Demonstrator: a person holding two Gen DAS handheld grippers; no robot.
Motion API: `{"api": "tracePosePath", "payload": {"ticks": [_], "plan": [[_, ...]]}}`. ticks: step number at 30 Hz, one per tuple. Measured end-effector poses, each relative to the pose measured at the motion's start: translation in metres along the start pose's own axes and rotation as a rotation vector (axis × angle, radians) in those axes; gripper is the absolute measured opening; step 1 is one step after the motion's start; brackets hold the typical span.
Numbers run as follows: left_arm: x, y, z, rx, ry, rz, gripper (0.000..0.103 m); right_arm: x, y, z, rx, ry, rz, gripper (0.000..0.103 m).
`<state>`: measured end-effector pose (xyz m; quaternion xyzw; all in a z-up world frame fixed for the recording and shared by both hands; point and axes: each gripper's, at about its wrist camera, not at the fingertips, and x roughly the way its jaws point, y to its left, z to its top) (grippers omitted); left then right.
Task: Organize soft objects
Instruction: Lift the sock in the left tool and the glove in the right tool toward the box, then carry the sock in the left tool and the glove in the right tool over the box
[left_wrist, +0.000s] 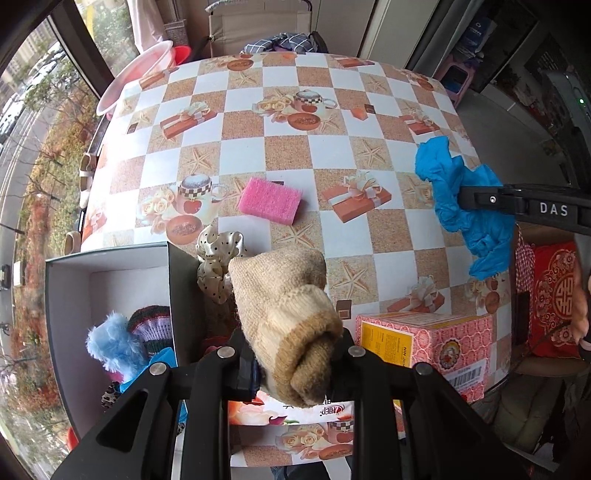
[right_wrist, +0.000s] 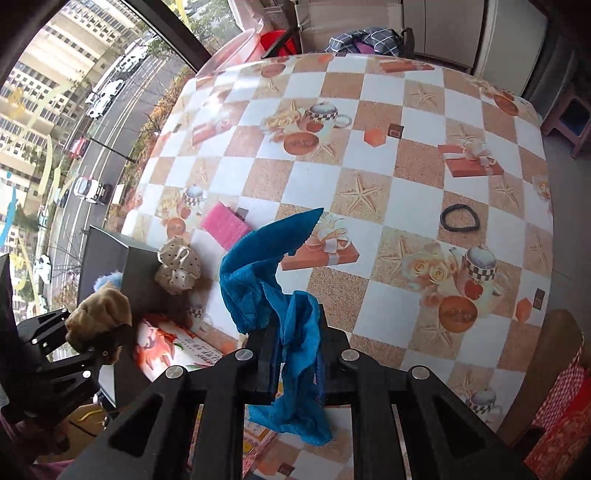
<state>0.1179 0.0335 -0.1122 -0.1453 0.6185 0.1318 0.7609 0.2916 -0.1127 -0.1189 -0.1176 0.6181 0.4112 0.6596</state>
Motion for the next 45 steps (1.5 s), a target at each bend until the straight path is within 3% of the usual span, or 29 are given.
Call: {"api": "tracePosePath", "payload": {"ticks": [13, 21, 32, 45], "plan": [[-0.036, -0.008, -0.042, 0.091, -0.043, -0.076, 0.027, -0.046, 0.044, -0.069, 0.095, -0.070, 0.029, 0.016], [-0.046, 0.016, -0.078, 0.077, -0.053, -0.103, 0.027, -0.051, 0.084, -0.104, 0.127, -0.070, 0.059, 0.016], [-0.056, 0.083, -0.116, -0.052, -0.081, -0.070, 0.027, -0.022, 0.168, -0.119, 0.055, -0.014, 0.130, 0.016], [-0.054, 0.179, -0.168, -0.314, -0.085, 0.042, 0.027, 0.034, 0.275, -0.083, -0.183, 0.073, 0.153, 0.016]]}}
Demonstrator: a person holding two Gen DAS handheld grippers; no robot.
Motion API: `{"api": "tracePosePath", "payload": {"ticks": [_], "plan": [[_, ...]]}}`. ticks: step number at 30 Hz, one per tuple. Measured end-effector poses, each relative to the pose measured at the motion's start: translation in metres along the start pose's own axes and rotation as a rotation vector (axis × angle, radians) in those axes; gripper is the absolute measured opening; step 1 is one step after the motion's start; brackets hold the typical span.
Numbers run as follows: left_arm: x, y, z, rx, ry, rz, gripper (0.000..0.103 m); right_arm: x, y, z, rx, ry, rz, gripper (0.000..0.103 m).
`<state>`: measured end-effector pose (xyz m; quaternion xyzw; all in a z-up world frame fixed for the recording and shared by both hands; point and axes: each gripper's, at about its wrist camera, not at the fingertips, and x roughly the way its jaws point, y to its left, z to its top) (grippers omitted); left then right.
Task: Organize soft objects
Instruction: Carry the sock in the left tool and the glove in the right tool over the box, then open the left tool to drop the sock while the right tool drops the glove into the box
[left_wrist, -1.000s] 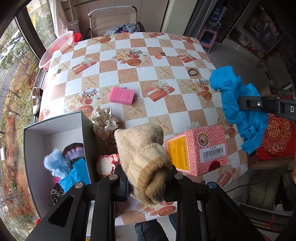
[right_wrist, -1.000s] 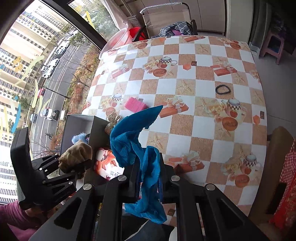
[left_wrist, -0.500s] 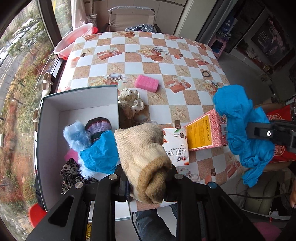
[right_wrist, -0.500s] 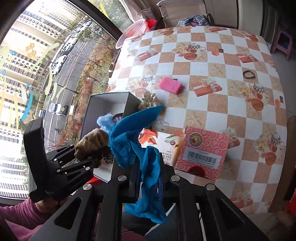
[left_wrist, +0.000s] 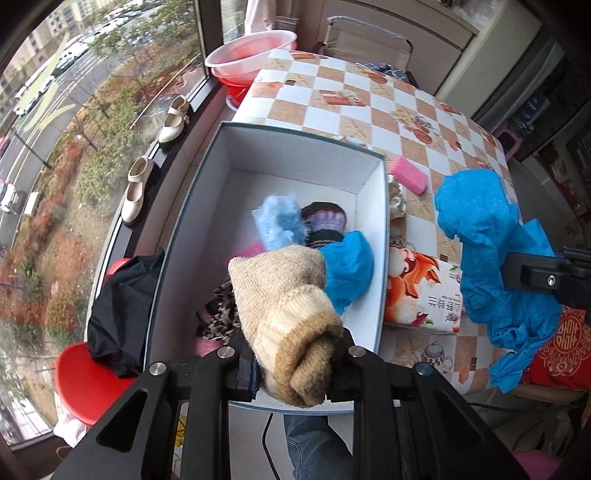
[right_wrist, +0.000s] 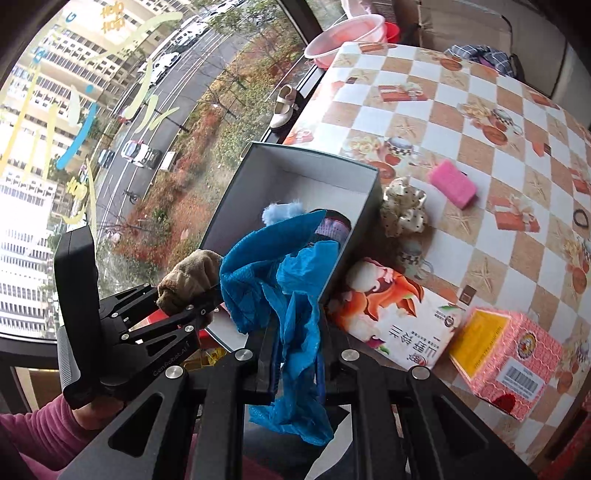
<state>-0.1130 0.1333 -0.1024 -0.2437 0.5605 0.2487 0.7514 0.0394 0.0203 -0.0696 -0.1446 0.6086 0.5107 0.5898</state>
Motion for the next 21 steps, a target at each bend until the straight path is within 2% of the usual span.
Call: {"api": "tracePosePath", "payload": {"ticks": [8, 21], "plan": [[0.005, 0.033, -0.012, -0.099, 0.017, 0.033, 0.027, 0.033, 0.038, 0.029, -0.105, 0.052, 0.006, 0.016], [0.010, 0.023, 0.008, -0.076, -0.002, 0.031, 0.027, 0.046, 0.048, 0.066, -0.148, 0.050, -0.019, 0.016]]}}
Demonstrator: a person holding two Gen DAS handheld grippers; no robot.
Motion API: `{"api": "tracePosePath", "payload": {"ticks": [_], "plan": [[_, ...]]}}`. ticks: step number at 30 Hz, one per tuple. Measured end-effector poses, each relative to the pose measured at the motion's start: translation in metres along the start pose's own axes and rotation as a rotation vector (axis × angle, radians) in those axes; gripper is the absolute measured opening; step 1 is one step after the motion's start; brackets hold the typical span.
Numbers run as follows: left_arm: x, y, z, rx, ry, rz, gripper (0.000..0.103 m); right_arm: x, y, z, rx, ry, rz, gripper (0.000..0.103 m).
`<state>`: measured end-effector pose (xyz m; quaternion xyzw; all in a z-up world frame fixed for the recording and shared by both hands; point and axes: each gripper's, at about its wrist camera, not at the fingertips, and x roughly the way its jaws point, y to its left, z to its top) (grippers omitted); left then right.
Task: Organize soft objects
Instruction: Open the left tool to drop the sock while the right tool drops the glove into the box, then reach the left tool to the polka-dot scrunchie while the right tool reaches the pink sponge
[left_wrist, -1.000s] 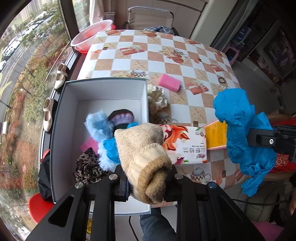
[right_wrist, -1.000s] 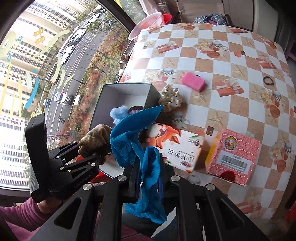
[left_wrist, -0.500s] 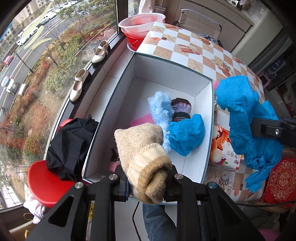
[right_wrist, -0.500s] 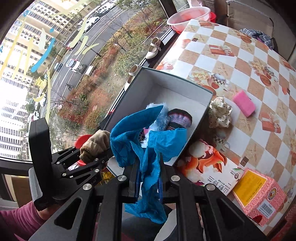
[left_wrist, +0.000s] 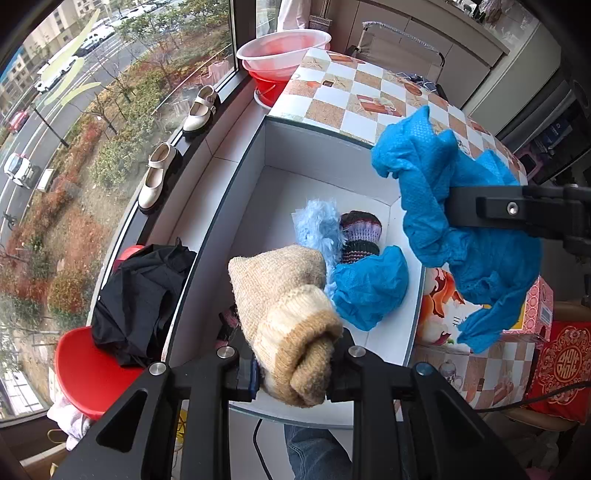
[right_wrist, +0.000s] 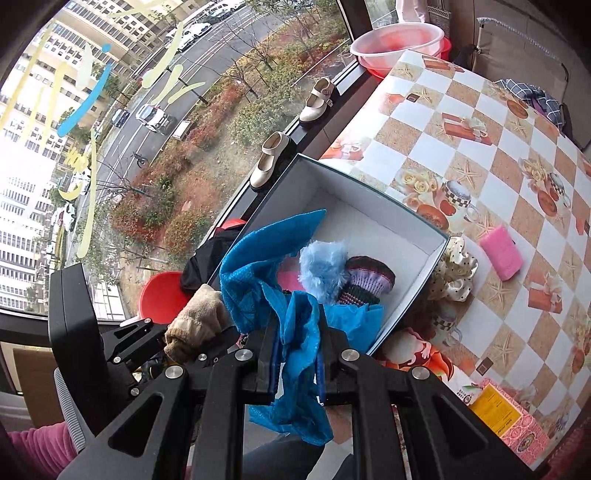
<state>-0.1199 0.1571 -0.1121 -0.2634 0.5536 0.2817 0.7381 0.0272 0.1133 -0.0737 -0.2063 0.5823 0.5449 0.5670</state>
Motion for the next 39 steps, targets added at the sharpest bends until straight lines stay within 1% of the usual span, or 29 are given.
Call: {"api": "tracePosePath", "payload": {"ticks": [5, 7, 9, 10, 11, 12, 13, 14, 15, 16, 17, 18, 20, 23, 24, 25, 27, 30, 33, 35, 37, 39], "plan": [[0.003, -0.005, 0.009, 0.014, 0.000, -0.001, 0.027, 0.004, -0.006, 0.007, 0.014, 0.006, -0.006, 0.016], [0.004, -0.006, 0.012, 0.017, -0.002, -0.001, 0.037, 0.005, -0.009, 0.010, 0.024, 0.004, -0.012, 0.016], [0.002, -0.007, 0.014, 0.020, -0.018, 0.004, 0.060, 0.006, -0.011, 0.012, 0.038, 0.000, -0.014, 0.016], [0.002, -0.007, 0.015, 0.021, -0.027, 0.003, 0.065, 0.006, -0.013, 0.014, 0.049, -0.002, -0.013, 0.016], [0.000, -0.008, 0.016, 0.023, -0.034, 0.000, 0.074, 0.006, -0.015, 0.015, 0.061, -0.003, -0.006, 0.016], [-0.001, -0.008, 0.017, 0.024, -0.039, -0.001, 0.080, 0.006, -0.016, 0.017, 0.070, -0.004, 0.004, 0.016], [-0.001, -0.008, 0.018, 0.024, -0.039, 0.000, 0.080, 0.007, -0.018, 0.018, 0.077, -0.001, 0.011, 0.021], [0.000, -0.008, 0.019, 0.022, -0.029, 0.004, 0.080, 0.007, -0.018, 0.019, 0.082, 0.001, 0.014, 0.039], [0.001, -0.007, 0.020, 0.017, -0.015, 0.008, 0.081, 0.007, -0.019, 0.019, 0.088, 0.003, 0.014, 0.055], [0.003, -0.006, 0.021, 0.008, -0.005, 0.010, 0.081, 0.007, -0.020, 0.019, 0.097, 0.002, 0.012, 0.087], [0.004, -0.005, 0.021, -0.001, 0.001, 0.013, 0.081, 0.006, -0.021, 0.019, 0.109, -0.004, 0.012, 0.096], [0.004, -0.004, 0.022, -0.008, 0.005, 0.015, 0.081, 0.004, -0.022, 0.019, 0.117, -0.011, 0.019, 0.096], [0.005, -0.002, 0.024, -0.019, 0.009, 0.004, 0.081, 0.003, -0.025, 0.020, 0.133, 0.002, 0.019, 0.096], [0.003, -0.001, 0.029, -0.036, 0.024, -0.066, 0.082, -0.004, -0.038, 0.015, 0.173, 0.035, 0.011, 0.096], [0.002, -0.002, 0.031, -0.036, 0.026, -0.089, 0.083, -0.009, -0.045, 0.012, 0.195, 0.046, 0.024, 0.097], [0.001, -0.005, 0.033, -0.032, 0.026, -0.111, 0.084, -0.014, -0.054, 0.008, 0.221, 0.057, 0.036, 0.103], [-0.001, -0.012, 0.037, -0.021, 0.029, -0.151, 0.091, -0.028, -0.076, -0.004, 0.278, 0.068, 0.053, 0.102], [-0.003, -0.028, 0.042, 0.011, 0.034, -0.196, 0.091, -0.053, -0.112, -0.024, 0.366, 0.084, 0.050, 0.102], [-0.001, -0.051, 0.046, 0.059, 0.042, -0.215, 0.091, -0.077, -0.145, -0.044, 0.439, 0.091, 0.013, 0.102], [0.001, -0.067, 0.048, 0.092, 0.050, -0.226, 0.091, -0.091, -0.164, -0.055, 0.464, 0.102, -0.018, 0.102], [0.002, -0.082, 0.048, 0.122, 0.057, -0.243, 0.091, -0.103, -0.181, -0.064, 0.468, 0.117, -0.067, 0.102], [0.004, -0.097, 0.049, 0.146, 0.061, -0.250, 0.091, -0.111, -0.198, -0.069, 0.464, 0.133, -0.139, 0.102]]}}
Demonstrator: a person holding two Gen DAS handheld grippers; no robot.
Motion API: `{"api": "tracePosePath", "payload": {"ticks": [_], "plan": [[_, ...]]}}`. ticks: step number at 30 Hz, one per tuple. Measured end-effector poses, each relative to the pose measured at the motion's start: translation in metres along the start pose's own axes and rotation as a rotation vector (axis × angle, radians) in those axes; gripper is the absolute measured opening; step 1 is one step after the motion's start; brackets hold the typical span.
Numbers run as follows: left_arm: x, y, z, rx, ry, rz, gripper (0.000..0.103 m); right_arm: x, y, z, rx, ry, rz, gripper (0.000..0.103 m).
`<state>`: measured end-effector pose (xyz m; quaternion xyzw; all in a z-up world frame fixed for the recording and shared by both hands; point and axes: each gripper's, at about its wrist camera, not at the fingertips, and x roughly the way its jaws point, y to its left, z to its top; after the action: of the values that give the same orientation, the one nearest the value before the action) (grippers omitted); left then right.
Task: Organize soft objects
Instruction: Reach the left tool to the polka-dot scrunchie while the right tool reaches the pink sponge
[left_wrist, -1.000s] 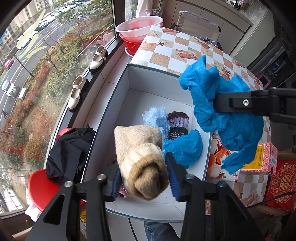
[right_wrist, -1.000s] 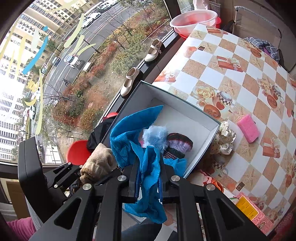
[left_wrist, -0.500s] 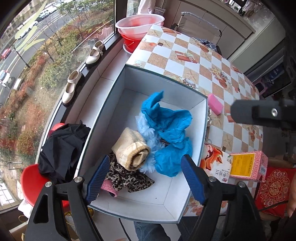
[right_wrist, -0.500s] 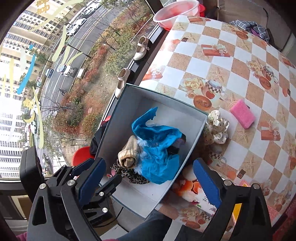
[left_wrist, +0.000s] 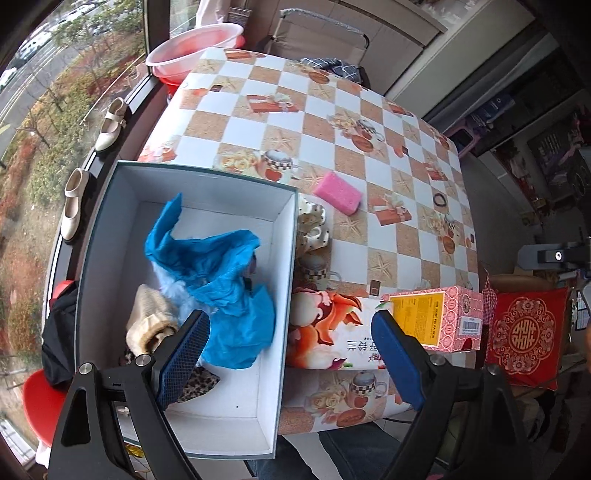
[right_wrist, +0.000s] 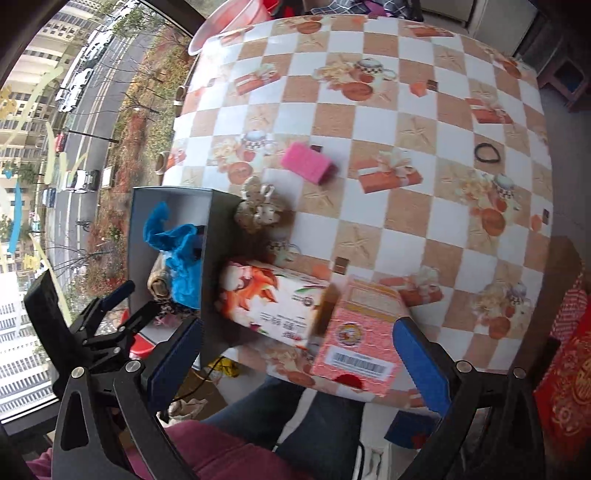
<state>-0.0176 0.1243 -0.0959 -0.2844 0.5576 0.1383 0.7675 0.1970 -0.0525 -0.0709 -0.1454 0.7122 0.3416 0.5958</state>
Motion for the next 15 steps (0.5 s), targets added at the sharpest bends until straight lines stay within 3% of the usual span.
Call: {"api": "tracePosePath", "payload": {"ticks": [6, 15], "plan": [[0.010, -0.025, 0.005, 0.022, 0.011, -0.008, 0.091, 0.009, -0.031, 0.036, -0.077, 0.002, -0.140, 0.102], [0.026, -0.037, -0.006, -0.043, 0.057, 0.043, 0.091, 0.117, 0.025, 0.115, -0.424, 0.094, -0.208, 0.102]]}}
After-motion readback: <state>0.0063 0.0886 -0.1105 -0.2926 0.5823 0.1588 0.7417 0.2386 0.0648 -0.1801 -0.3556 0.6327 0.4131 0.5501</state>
